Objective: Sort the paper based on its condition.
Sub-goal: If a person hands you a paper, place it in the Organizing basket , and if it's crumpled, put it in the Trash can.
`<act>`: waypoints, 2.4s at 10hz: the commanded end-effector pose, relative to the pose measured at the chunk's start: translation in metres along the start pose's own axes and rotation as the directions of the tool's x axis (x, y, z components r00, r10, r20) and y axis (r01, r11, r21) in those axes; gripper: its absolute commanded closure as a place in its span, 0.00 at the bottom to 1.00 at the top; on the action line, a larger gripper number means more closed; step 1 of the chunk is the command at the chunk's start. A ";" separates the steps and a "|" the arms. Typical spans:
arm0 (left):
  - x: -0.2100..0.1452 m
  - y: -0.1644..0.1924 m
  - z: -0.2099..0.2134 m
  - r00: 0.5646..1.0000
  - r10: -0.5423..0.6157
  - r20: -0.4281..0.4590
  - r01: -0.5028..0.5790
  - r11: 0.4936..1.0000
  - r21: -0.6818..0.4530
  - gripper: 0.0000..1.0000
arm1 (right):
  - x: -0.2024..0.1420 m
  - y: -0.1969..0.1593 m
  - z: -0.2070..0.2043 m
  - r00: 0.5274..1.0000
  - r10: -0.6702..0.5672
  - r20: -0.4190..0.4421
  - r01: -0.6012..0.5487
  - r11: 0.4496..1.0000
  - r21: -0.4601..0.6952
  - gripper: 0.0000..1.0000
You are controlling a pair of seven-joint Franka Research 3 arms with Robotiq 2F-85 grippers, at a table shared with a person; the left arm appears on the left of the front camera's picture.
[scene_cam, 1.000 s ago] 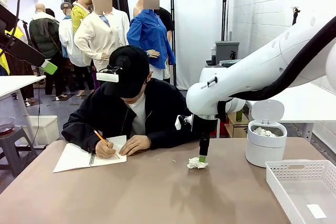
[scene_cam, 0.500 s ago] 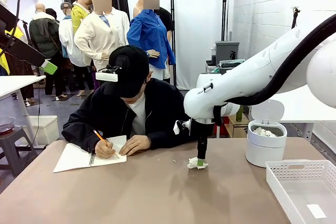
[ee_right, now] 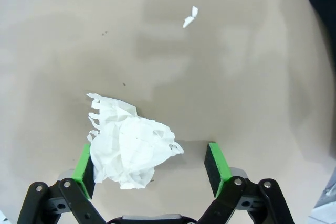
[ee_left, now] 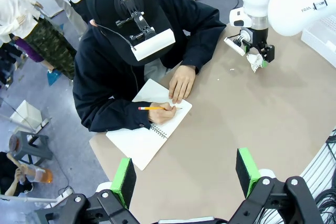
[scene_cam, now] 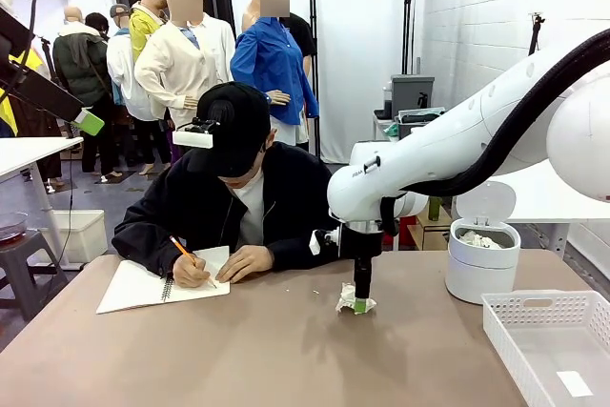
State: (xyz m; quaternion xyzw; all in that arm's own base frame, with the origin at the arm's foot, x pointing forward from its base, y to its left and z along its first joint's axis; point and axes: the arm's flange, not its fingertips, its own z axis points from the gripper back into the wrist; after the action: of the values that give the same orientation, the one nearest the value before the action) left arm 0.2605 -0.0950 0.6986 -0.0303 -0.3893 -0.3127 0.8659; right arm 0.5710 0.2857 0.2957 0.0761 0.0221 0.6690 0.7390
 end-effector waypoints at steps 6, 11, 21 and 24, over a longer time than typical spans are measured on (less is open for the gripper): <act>0.000 0.000 0.000 1.000 0.001 0.001 -0.001 1.000 0.001 0.00 | 0.003 0.001 -0.001 1.000 0.011 0.000 -0.011 1.000 0.003 0.00; 0.000 0.000 0.000 1.000 0.001 0.001 -0.001 1.000 0.001 0.00 | 0.003 0.001 0.000 1.000 0.010 0.001 -0.010 1.000 0.000 0.39; 0.000 0.000 0.000 1.000 0.001 0.001 -0.001 1.000 0.001 0.00 | 0.004 -0.002 0.005 1.000 0.008 0.012 -0.008 1.000 -0.017 0.76; 0.000 0.000 0.000 1.000 0.001 0.001 -0.001 1.000 0.001 0.00 | 0.004 0.014 0.036 0.999 -0.038 0.037 0.038 0.999 -0.006 0.76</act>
State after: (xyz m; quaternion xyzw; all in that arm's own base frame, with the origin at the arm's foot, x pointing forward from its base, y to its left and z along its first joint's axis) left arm 0.2605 -0.0950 0.6985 -0.0303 -0.3893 -0.3127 0.8659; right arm 0.5712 0.2925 0.3177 0.0760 0.0077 0.6661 0.7420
